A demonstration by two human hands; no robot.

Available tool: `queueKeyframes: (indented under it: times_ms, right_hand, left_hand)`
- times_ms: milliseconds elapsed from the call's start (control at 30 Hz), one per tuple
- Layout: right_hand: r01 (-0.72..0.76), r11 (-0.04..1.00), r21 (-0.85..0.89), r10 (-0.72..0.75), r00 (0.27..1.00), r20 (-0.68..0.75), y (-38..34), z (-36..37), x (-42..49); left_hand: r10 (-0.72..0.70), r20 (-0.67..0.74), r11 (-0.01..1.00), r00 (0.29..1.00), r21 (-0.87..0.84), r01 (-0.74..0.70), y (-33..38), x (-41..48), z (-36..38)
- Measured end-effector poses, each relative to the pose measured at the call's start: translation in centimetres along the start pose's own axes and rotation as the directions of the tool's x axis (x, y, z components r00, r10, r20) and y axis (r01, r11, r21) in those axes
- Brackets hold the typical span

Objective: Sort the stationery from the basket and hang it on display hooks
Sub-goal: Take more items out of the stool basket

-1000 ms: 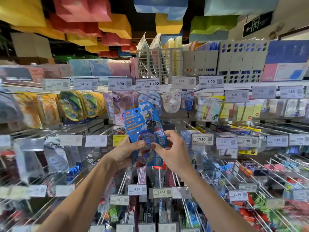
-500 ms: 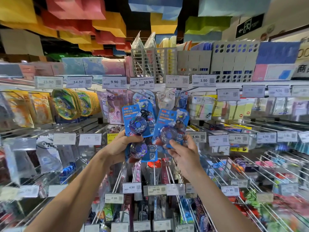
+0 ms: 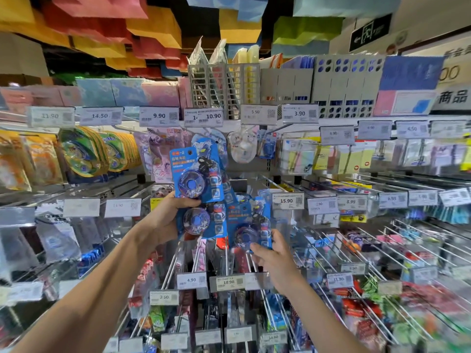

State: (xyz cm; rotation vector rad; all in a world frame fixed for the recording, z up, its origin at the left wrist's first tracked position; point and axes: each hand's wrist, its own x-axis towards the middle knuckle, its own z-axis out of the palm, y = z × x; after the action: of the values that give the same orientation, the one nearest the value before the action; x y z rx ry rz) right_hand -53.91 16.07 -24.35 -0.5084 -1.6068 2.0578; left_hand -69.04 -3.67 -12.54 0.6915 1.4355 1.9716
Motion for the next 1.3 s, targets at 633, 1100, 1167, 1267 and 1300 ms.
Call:
queueKeyframes:
  times_ms: [633,1100,1167,1267,1300]
  right_hand:
    - [0.001,0.991,-0.130,-0.006,0.999,-0.041,0.5,2.8,3.3]
    - [-0.133,0.887,-0.443,-0.048,0.926,-0.374,-0.9,3.8,6.0]
    - [0.109,0.873,-0.476,-0.316,0.869,-0.381,-2.6,4.9,4.1]
    - [0.478,0.746,-0.464,-0.619,0.755,-0.218,-5.1,6.7,1.7]
    - [0.545,0.703,-0.457,-0.668,0.726,-0.161,-6.0,7.2,1.2]
  left_hand:
    - [-0.032,0.037,0.999,0.999,-0.010,0.033,0.2,0.5,-0.5]
    - [-0.007,-0.012,1.000,1.000,-0.001,0.006,0.1,0.1,0.7]
    - [0.009,-0.020,1.000,1.000,0.013,-0.009,0.1,0.3,0.6]
    - [0.006,-0.017,0.999,1.000,0.036,-0.006,0.0,0.5,0.4]
    - [0.010,-0.013,0.999,1.000,0.046,-0.009,0.0,0.6,0.4]
